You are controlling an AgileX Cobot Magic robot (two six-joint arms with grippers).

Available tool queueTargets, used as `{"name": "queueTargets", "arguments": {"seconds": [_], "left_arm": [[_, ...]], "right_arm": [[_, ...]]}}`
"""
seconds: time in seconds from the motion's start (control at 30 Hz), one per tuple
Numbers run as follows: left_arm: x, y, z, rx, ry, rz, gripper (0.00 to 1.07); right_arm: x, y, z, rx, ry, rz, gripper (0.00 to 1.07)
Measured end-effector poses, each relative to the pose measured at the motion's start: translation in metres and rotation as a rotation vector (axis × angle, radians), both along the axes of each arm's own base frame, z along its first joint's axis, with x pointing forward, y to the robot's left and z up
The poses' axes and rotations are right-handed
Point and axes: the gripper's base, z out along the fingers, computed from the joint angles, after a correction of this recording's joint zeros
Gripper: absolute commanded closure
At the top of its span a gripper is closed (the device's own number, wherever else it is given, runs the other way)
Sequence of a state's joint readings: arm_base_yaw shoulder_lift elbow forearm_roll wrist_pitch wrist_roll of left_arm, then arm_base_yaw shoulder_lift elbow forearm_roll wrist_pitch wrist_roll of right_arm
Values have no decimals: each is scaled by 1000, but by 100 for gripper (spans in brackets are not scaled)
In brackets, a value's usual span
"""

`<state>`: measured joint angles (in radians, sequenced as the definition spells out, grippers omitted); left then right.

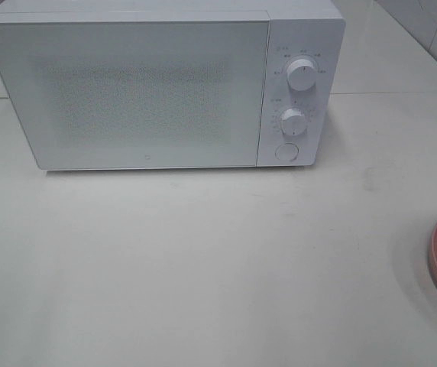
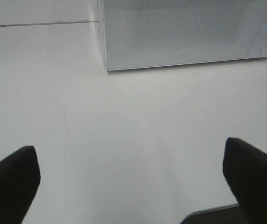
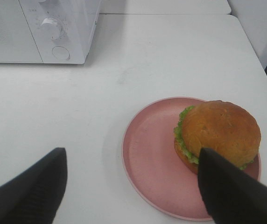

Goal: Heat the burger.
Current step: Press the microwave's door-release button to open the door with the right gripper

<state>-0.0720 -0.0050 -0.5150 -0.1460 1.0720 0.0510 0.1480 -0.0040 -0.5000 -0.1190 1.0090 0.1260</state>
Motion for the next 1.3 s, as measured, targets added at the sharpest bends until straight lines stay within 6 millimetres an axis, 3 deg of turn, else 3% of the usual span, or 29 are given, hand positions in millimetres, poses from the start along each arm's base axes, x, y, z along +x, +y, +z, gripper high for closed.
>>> {"name": "queueTargets", "arguments": {"seconds": [0.6,0.77,1.3], "left_arm": [[0,0,0,0,0,0,7],[0,0,0,0,0,0,7],[0,0,0,0,0,0,7]], "right_arm": [[0,0,0,0,0,0,32],[0,0,9,1,0,-1,32],[41,7,20,-22,119,9,32]]}}
